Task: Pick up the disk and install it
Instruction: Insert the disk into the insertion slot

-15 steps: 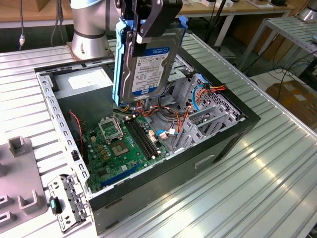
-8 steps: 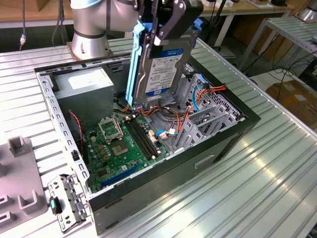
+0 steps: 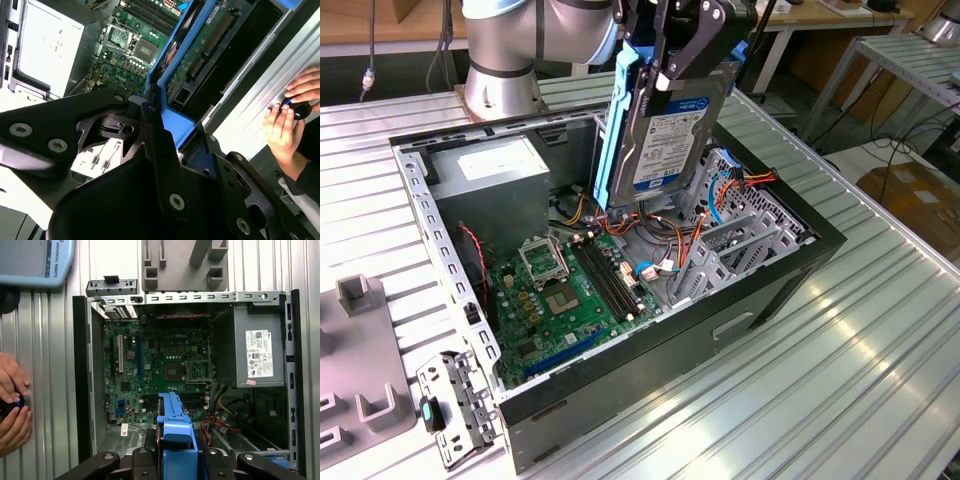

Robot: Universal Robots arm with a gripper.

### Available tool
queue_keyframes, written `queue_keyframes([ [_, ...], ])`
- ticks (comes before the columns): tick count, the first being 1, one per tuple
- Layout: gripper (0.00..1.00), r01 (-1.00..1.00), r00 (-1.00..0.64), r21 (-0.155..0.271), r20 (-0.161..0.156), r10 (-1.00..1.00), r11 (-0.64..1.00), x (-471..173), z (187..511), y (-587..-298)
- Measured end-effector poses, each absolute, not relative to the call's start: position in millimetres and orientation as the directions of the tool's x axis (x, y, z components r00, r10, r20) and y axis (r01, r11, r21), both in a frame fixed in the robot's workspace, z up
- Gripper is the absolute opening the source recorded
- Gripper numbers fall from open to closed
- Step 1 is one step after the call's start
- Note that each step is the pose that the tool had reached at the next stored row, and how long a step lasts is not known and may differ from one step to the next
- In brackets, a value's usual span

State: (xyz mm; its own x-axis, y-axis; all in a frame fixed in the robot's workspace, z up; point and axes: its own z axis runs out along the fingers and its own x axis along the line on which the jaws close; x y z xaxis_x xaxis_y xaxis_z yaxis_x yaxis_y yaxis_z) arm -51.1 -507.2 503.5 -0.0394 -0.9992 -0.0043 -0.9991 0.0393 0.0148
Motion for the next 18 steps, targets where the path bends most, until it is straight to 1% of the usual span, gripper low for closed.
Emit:
queue_keyframes([
  [14,0.37,-0.999,-0.039,0.015,-0.004,-0.999,0.039,-51.4,503.5,-507.4],
  [18,0.37,-0.999,-0.039,0.015,-0.004,-0.999,0.039,-51.3,503.4,-511.7],
])
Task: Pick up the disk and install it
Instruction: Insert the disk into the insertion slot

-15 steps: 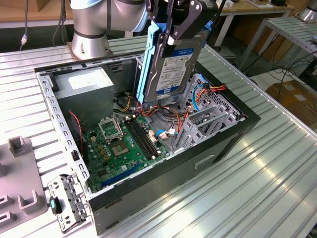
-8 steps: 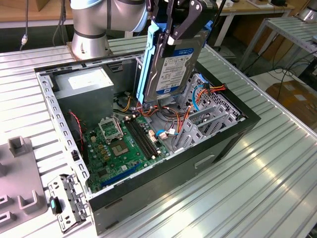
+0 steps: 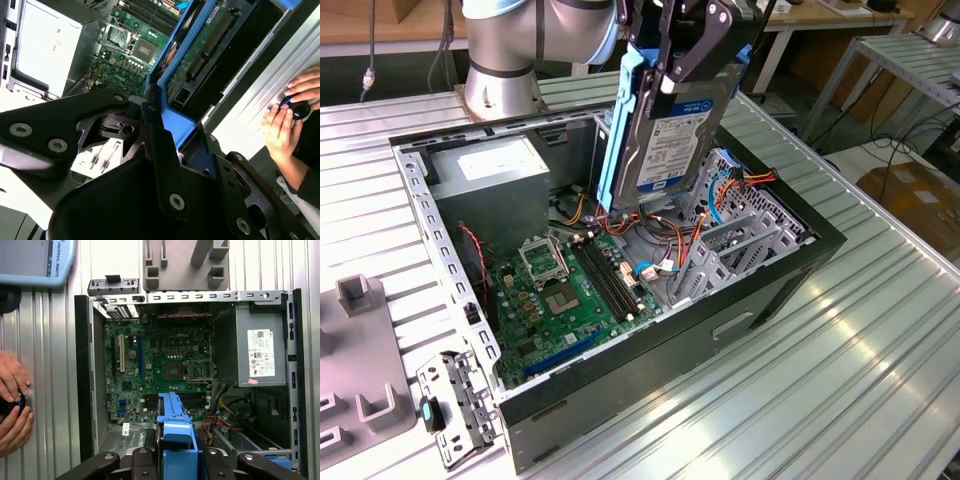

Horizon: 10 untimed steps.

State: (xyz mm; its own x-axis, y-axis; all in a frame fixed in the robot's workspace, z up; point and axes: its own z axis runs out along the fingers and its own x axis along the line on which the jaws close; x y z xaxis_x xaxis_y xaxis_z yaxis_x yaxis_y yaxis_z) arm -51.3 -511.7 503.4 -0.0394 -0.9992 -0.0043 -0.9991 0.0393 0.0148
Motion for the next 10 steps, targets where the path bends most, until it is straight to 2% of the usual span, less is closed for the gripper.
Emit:
queue_keyframes([
  [10,0.37,-0.999,-0.039,0.015,-0.004,-0.999,0.039,-18,498,-528],
])
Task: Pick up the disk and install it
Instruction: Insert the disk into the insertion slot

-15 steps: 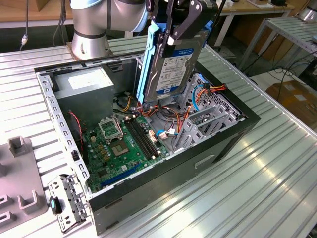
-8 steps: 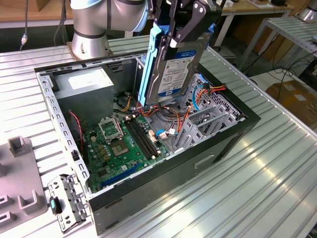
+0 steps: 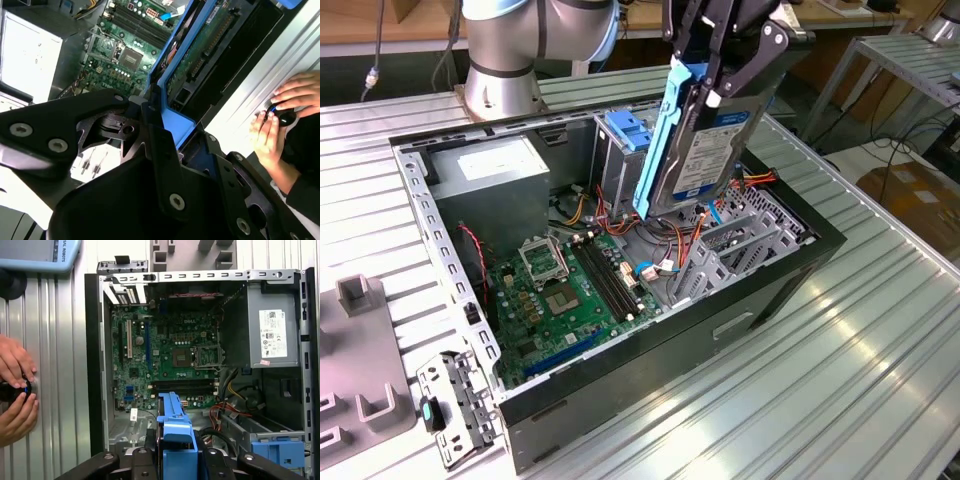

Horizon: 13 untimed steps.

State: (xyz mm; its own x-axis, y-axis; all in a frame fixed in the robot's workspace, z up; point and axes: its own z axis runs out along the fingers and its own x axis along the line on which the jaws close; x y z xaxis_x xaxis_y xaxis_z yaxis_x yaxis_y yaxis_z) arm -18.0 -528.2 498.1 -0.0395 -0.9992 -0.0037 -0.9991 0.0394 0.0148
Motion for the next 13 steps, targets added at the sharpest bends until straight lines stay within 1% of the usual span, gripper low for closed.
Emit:
queue_keyframes([
  [13,0.37,-0.999,-0.039,0.015,-0.004,-0.999,0.039,-6.4,495.5,-531.1],
])
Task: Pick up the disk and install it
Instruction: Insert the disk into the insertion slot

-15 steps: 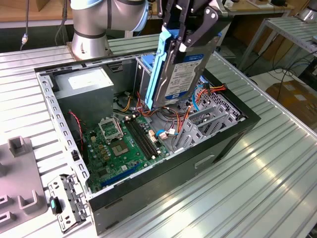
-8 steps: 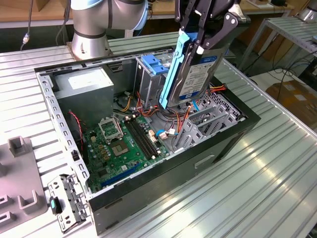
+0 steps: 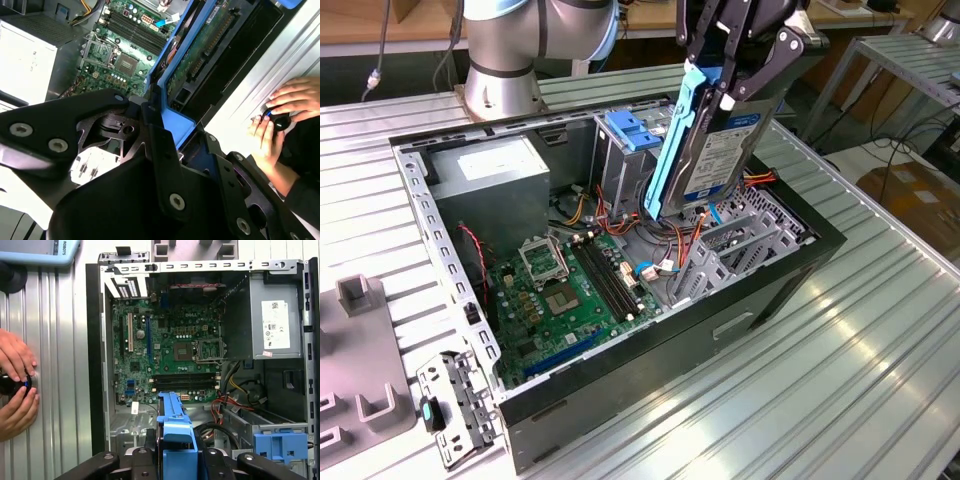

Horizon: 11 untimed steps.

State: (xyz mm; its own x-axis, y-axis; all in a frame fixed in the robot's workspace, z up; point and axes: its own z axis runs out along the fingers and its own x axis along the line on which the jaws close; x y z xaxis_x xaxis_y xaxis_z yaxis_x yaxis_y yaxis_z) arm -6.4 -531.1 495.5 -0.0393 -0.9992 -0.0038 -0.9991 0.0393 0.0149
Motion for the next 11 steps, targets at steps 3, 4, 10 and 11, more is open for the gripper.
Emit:
queue_keyframes([
  [3,0.37,-0.999,-0.039,0.015,-0.004,-0.999,0.039,-5.9,494.1,-533.0],
  [4,0.37,-0.999,-0.039,0.015,-0.004,-0.999,0.039,-5.6,493.6,-533.4],
  [10,0.37,-0.999,-0.039,0.016,-0.004,-0.999,0.039,3.3,492.2,-533.5],
  [11,0.37,-0.999,-0.039,0.016,-0.004,-0.999,0.038,3.7,491.6,-533.5],
])
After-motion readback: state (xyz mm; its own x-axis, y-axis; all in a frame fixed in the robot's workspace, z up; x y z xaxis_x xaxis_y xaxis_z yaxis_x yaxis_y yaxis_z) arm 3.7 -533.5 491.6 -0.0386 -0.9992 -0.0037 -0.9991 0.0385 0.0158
